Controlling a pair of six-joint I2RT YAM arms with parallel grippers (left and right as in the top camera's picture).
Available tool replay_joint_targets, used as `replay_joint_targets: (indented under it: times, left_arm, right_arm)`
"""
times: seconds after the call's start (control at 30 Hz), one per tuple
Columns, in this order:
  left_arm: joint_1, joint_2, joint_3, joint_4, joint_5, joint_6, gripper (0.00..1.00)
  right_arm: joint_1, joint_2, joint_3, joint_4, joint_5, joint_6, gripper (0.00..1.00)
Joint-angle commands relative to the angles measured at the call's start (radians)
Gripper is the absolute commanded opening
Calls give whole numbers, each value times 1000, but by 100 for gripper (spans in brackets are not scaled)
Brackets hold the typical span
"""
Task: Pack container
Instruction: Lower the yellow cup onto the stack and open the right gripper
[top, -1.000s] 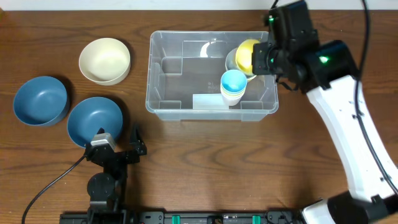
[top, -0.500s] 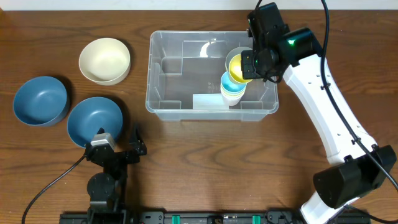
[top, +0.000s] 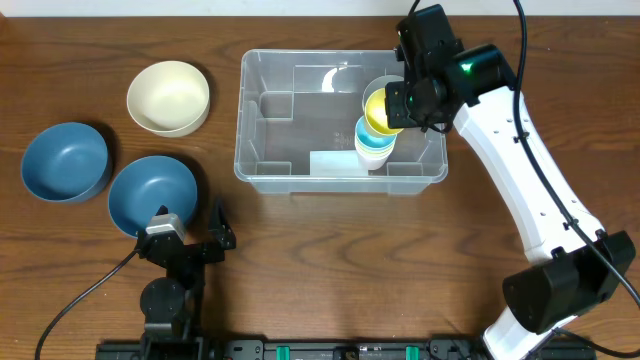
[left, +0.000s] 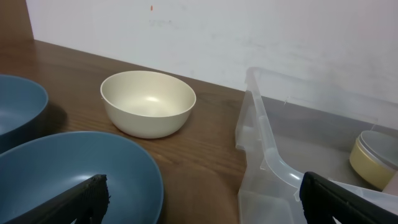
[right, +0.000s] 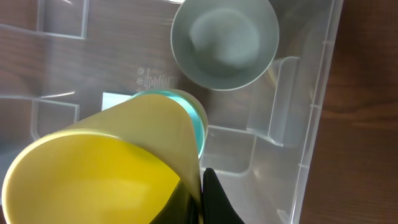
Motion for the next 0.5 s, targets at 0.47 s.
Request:
replay_joint_targets:
  times: [0.47]
  left_arm:
    - [4, -6, -28, -25, -1, -9, 98]
  right_arm:
    - [18, 9, -17, 0, -8, 1, 2]
